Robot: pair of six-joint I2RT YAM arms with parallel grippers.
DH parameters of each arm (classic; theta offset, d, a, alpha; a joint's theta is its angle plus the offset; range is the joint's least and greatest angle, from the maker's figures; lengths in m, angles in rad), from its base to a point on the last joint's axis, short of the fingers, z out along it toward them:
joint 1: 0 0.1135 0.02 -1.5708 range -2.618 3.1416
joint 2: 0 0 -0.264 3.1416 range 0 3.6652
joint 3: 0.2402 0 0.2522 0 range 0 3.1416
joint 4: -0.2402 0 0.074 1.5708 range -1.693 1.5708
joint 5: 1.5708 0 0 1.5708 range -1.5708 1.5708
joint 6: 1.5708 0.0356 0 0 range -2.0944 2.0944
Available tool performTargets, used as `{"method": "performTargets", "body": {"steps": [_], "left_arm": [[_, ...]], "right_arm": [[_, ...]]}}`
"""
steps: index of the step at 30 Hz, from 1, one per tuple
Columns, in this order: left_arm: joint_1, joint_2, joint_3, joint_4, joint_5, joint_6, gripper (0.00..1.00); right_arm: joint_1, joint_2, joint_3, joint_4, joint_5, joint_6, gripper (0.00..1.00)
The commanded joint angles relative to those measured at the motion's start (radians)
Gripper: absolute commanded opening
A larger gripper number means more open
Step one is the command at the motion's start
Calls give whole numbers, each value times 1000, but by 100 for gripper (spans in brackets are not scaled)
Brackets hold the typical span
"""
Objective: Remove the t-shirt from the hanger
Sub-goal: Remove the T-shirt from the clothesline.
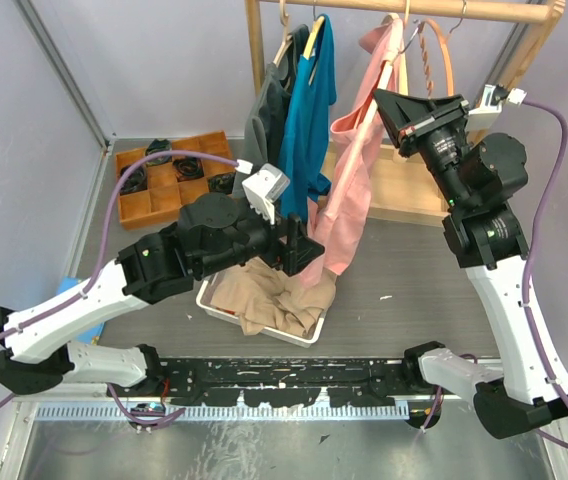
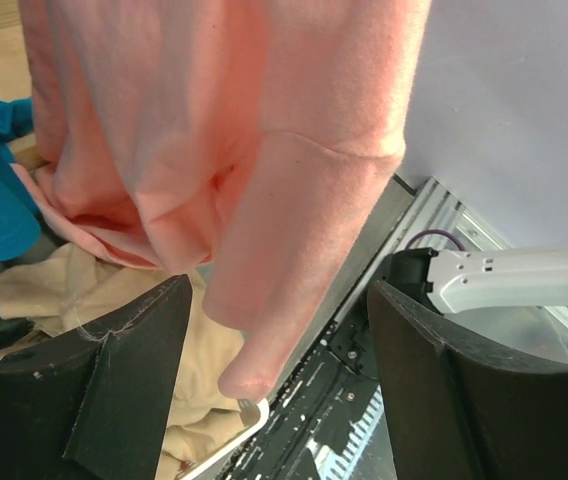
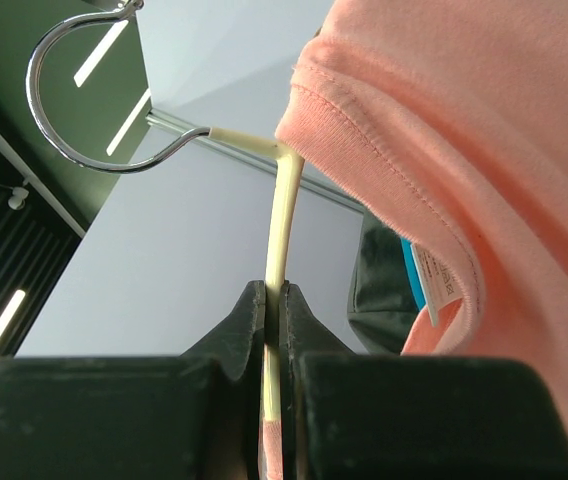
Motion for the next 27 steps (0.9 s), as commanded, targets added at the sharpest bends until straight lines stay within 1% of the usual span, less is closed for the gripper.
{"method": "performTargets", "body": {"steps": [1, 11, 12, 14, 16, 17, 20, 24, 26, 27], "left_arm": [[-5, 9, 12, 53, -78, 36, 78], [-5, 20, 20, 101, -118, 65, 78], [-5, 23, 22, 103, -116, 66, 77], [-5, 30, 26, 106, -103, 67, 72], [-5, 41, 34, 107, -86, 62, 64], [-5, 47, 38, 106, -78, 61, 59], [-5, 50, 48, 101, -57, 51, 38], [-5, 45, 49, 77, -38, 48, 6], [-6, 27, 37, 55, -24, 47, 0], [-6, 13, 23, 46, -14, 44, 0]], "right_arm": [[-1, -11, 60, 168, 20, 4, 1], [-2, -9, 58, 171, 6, 19, 1], [-1, -11, 55, 172, 6, 18, 1], [-1, -12, 54, 172, 6, 21, 0], [-2, -14, 53, 172, 7, 23, 1], [-2, -16, 53, 171, 5, 21, 1], [-2, -18, 48, 168, 6, 23, 1], [-1, -26, 42, 168, 14, 27, 1], [-1, -29, 36, 170, 17, 30, 1], [-2, -29, 35, 171, 20, 31, 1]]}}
